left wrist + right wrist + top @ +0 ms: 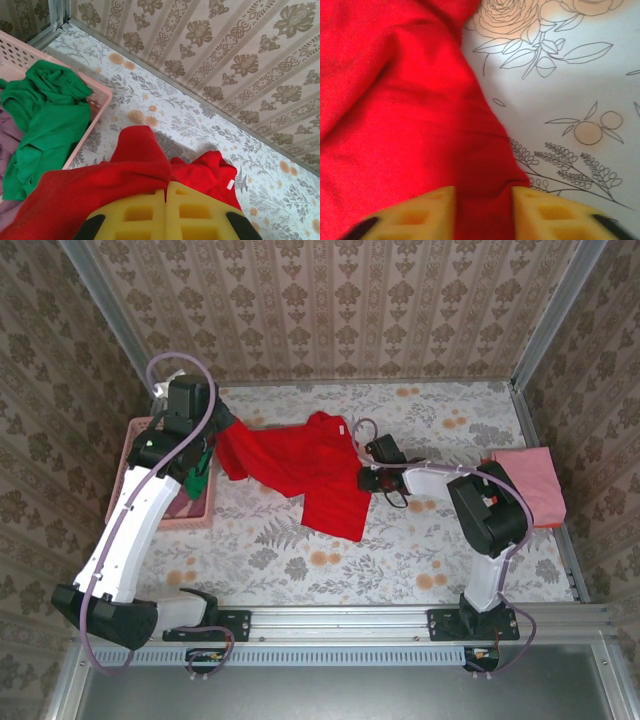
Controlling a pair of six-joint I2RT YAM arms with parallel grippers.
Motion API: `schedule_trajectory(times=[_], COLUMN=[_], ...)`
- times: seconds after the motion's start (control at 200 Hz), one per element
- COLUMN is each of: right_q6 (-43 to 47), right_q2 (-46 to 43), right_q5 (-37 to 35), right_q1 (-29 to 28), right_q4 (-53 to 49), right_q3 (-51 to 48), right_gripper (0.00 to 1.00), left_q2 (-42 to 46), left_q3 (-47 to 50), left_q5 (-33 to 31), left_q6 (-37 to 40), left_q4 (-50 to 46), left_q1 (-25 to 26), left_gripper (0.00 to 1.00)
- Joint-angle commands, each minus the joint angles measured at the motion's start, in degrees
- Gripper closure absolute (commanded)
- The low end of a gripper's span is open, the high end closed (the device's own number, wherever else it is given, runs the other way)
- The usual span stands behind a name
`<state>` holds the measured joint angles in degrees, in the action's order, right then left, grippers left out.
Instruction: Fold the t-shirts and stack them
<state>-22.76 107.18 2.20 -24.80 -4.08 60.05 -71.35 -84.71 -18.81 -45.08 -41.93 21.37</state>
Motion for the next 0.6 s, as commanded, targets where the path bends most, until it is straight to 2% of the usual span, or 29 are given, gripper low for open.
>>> schedule_trajectory(times=[0.0,0.02,0.18,0.315,0.465,0.595], right_q6=[-1.4,-1.3,-0.3,1.5,0.7,1.2], right_q2=[0.9,0.3,-9.6,-20.4,-31.4,-35.8], right_q5=[3.6,3.5,3.7,2.3,2.7,4.7], right_q1=[1.5,1.9,5.8,8.1,12.0,15.7], right_q4=[1.3,1.3,1.0,-1.4,-4.3,-7.7], right_q3=[1.6,1.7,1.8,2.4,5.0,12.1], right_gripper=[0.95,1.0,1.0,1.0,1.0,1.0], left_q2=[2.1,2.2,1.9,-0.3,-4.8,-9.9], left_q3=[1.1,1.2,0.5,-4.2,-13.7,-25.0], left_q5=[1.3,1.6,3.6,4.9,7.6,10.4], left_q6=[-0.6,-0.5,0.1,1.2,2.9,4.0], left_q4=[0.9,0.9,1.2,1.9,2.1,1.8], left_q1=[-1.5,-1.7,-3.7,-4.3,-5.1,-6.4], left_gripper=[1.0,1.0,1.0,1.0,1.0,1.0])
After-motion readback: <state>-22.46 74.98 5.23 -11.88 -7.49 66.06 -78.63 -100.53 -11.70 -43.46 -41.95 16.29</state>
